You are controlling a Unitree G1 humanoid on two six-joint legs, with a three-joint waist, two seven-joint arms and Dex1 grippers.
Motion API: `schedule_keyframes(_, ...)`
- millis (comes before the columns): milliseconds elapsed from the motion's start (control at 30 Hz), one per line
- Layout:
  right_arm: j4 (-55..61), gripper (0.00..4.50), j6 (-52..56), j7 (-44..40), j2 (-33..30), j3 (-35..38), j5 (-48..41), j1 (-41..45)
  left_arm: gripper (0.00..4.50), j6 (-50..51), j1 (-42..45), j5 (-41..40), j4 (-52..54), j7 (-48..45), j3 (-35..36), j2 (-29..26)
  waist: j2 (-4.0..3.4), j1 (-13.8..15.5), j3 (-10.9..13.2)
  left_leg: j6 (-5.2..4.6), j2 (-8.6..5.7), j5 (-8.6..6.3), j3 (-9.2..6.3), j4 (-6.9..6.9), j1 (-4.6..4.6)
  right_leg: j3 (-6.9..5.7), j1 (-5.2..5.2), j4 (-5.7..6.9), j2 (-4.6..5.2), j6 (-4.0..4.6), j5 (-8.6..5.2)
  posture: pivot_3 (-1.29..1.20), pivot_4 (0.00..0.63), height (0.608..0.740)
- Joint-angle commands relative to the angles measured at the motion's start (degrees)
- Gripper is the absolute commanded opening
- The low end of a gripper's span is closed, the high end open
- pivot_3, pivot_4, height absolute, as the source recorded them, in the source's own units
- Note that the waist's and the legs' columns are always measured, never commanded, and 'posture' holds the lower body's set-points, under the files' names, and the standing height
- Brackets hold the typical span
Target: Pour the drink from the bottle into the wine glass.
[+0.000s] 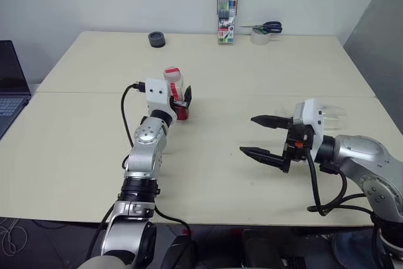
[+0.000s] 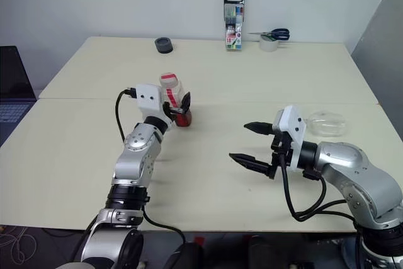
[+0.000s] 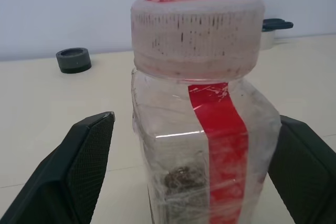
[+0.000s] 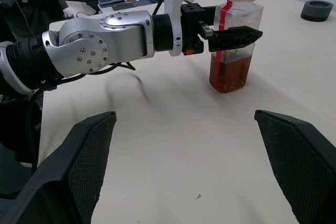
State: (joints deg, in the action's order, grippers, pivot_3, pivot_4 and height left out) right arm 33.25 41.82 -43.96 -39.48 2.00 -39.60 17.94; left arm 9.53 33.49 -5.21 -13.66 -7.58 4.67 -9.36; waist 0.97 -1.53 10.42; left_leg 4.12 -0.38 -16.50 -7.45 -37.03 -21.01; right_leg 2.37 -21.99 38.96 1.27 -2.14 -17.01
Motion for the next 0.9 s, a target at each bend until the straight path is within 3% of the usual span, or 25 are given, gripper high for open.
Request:
schedule_keyframes(33,0.46,4.50,-0.53,-0.71,0.20,0.49,-1.38,1.63,4.45,-1.03,1.65,0.77,0.61,1.14,-0.07,0.27,0.00,0.00,0.00,0.02,0.00,0.01,0.00,0.00,0.00,0.00,0.00,0.00,0.00,0.00,0.00,0.00,0.150,0.740)
schedule_keyframes(400,-3.65,4.50,-5.23,3.36,4.51,0.84,2.87,5.90,4.45,-0.19,2.47,1.06,0.78,1.36,-0.11,0.49,0.01,-0.03,0.01,0.18,0.01,0.10,-0.02,0.01,-0.02,-0.01,-0.02,0.01,0.00,0.00,0.00,0.00,0.150,0.740)
schedule_keyframes(900,-3.21,4.50,-5.45,2.56,5.24,-0.07,3.29,4.50,4.45,2.23,3.87,1.92,2.30,2.03,-0.76,0.23,0.01,-0.01,0.01,0.19,-0.02,0.11,-0.01,0.00,-0.08,0.00,-0.07,0.00,0.03,0.00,0.00,0.00,0.150,0.740)
